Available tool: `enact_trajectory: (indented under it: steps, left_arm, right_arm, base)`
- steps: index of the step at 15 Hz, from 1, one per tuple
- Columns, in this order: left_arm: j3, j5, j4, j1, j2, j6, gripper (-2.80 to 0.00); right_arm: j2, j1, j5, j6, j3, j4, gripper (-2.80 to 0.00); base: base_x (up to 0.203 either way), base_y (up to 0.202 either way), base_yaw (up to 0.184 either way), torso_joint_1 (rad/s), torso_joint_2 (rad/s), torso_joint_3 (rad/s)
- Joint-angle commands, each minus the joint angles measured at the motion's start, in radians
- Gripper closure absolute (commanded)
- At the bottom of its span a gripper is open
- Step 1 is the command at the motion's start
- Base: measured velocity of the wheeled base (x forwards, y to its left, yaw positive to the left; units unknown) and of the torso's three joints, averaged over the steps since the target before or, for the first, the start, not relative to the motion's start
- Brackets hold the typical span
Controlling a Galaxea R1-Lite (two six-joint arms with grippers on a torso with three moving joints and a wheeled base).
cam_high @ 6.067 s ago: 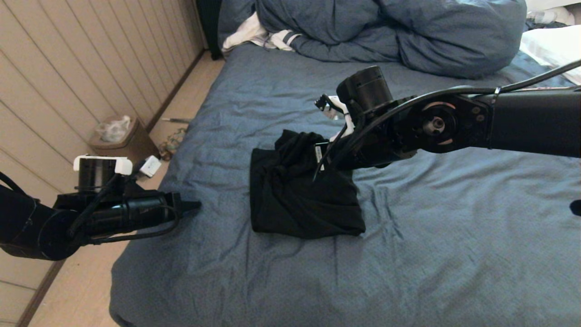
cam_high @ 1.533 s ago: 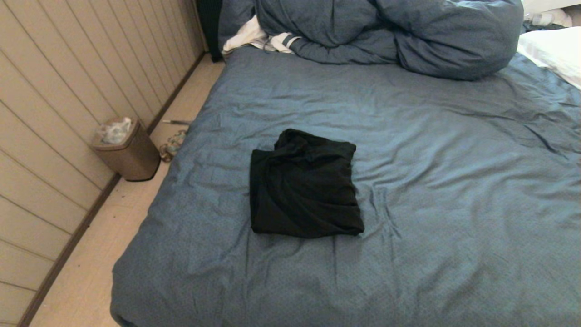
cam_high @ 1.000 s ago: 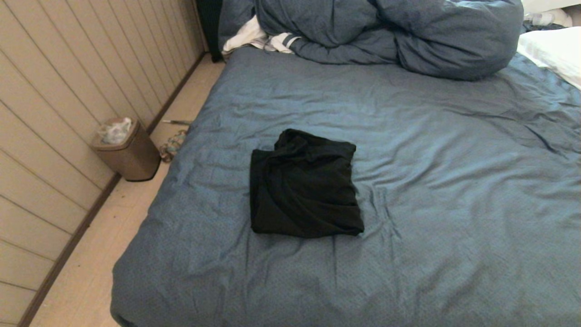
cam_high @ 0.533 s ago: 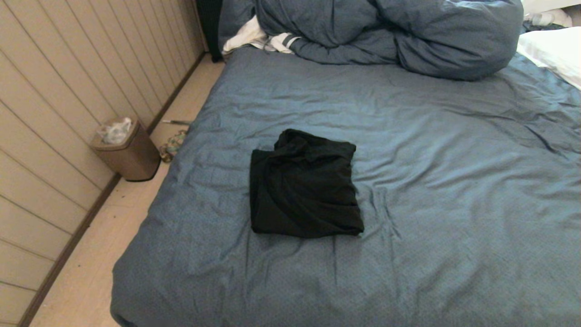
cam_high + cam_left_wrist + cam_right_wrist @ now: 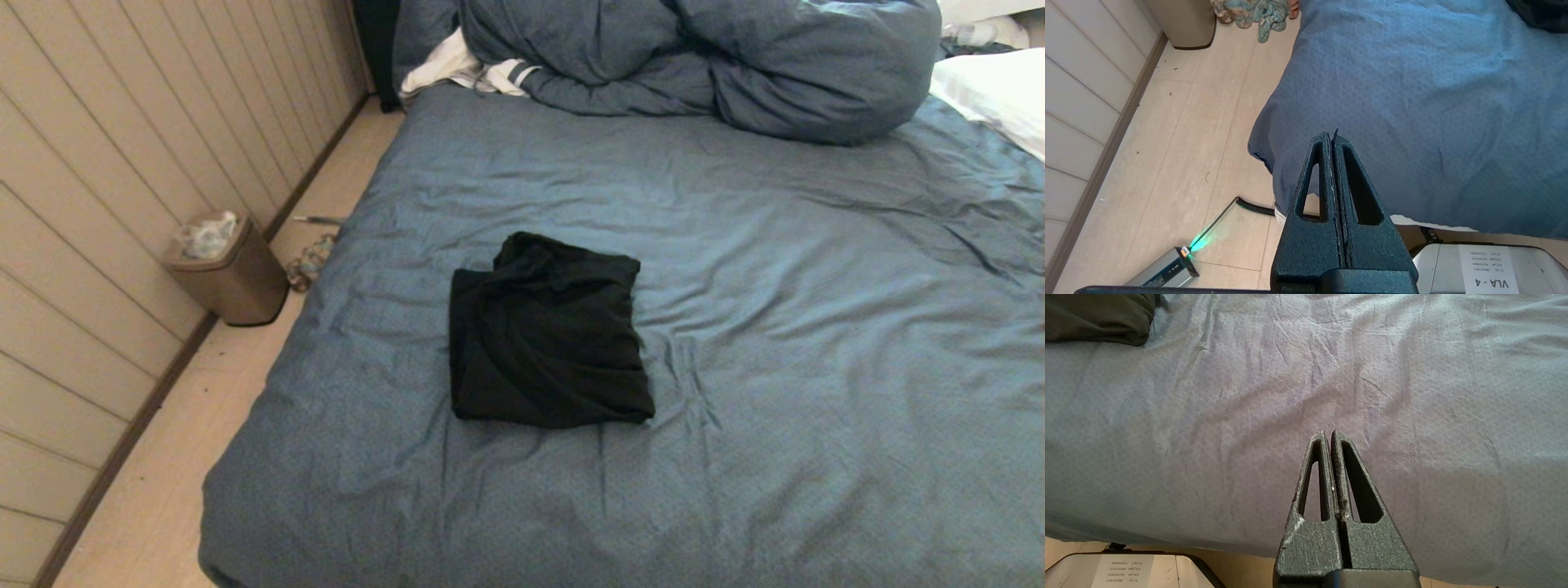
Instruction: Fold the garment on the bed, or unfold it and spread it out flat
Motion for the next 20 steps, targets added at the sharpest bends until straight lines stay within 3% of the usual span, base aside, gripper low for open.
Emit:
enact_trajectory:
  steps: [1, 20]
  left_arm:
    - [0.000, 0.001, 0.001, 0.001, 0.000, 0.001, 0.00]
    - [0.000, -0.002, 0.001, 0.000, 0.000, 0.002, 0.00]
  right_arm:
    - [0.004, 0.000, 0.000, 0.000, 0.002, 0.000, 0.00]
    - [0.002, 0.000, 0.003, -0.002, 0.002, 0.000, 0.00]
  base:
    - [0.000, 0.000, 0.000, 0.000, 0.00, 0.000]
    - [0.000, 0.000, 0.000, 0.000, 0.00, 0.000]
